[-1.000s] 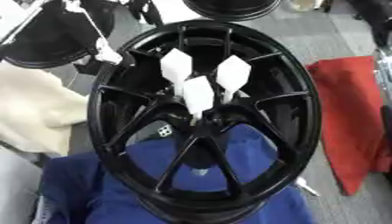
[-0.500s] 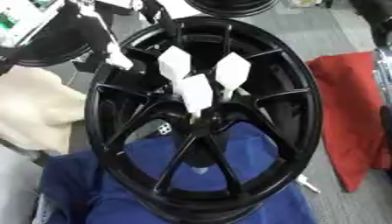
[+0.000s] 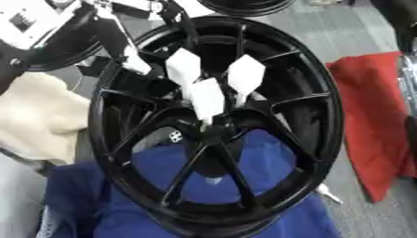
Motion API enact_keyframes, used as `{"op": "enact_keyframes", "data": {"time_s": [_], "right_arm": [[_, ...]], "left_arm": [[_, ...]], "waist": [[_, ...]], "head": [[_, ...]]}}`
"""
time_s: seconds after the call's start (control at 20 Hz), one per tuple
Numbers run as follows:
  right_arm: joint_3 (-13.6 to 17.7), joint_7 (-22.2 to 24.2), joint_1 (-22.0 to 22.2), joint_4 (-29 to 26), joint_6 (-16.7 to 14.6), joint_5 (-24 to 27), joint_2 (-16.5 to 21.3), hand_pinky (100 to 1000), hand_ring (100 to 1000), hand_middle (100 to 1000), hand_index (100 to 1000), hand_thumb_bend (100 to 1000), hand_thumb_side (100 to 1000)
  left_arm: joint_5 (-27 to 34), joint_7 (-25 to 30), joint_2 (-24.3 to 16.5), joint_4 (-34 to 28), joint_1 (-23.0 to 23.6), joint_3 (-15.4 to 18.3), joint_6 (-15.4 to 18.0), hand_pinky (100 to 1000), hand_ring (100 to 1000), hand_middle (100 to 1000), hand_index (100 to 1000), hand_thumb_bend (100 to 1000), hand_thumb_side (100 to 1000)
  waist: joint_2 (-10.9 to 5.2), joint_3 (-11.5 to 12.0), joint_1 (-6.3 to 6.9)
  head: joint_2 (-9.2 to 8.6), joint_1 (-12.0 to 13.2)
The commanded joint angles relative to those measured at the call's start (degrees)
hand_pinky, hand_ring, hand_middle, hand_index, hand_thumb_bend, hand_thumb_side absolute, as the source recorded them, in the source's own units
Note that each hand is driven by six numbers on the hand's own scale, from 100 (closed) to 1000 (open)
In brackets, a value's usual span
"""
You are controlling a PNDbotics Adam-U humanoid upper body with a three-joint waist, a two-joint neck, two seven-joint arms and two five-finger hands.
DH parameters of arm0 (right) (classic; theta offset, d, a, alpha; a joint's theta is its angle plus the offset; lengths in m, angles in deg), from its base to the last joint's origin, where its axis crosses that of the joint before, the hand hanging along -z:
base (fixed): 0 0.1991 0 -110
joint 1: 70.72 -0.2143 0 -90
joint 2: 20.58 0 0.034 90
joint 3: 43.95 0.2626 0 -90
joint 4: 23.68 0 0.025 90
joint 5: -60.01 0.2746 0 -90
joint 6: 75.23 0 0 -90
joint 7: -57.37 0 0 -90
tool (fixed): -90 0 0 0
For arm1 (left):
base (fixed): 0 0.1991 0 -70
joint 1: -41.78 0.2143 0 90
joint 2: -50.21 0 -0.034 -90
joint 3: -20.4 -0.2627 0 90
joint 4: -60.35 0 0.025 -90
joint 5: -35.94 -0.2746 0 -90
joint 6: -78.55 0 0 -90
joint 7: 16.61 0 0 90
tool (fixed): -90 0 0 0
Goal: Pull the pin out of the wheel hub.
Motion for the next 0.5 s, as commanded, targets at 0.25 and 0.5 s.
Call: {"op": "enact_keyframes", "data": {"time_s": [0.25,0.5], "right_arm": [[0.2,-0.2,-1.3,-0.4,-0.4,0.5,0.4,669,555,549,691,100,689],[0.4,-0.7,-1.2,-0.3,-0.5,0.7,0.2,669,556,550,692,100,690]], "left_arm": [[0.9,0.0,-0.2,0.2,-1.3,0.3,-0.5,898,930,873,929,358,350],[1.0,0.0,-0.1,0.6,-1.0,-0.2,-0.8,890,923,864,923,344,359]], "waist": [[-0.61,-0.4,-0.08],[-0.44,-0.5,0.00]], "head": [[-0.72,0.4],[-0.70,0.5]]}}
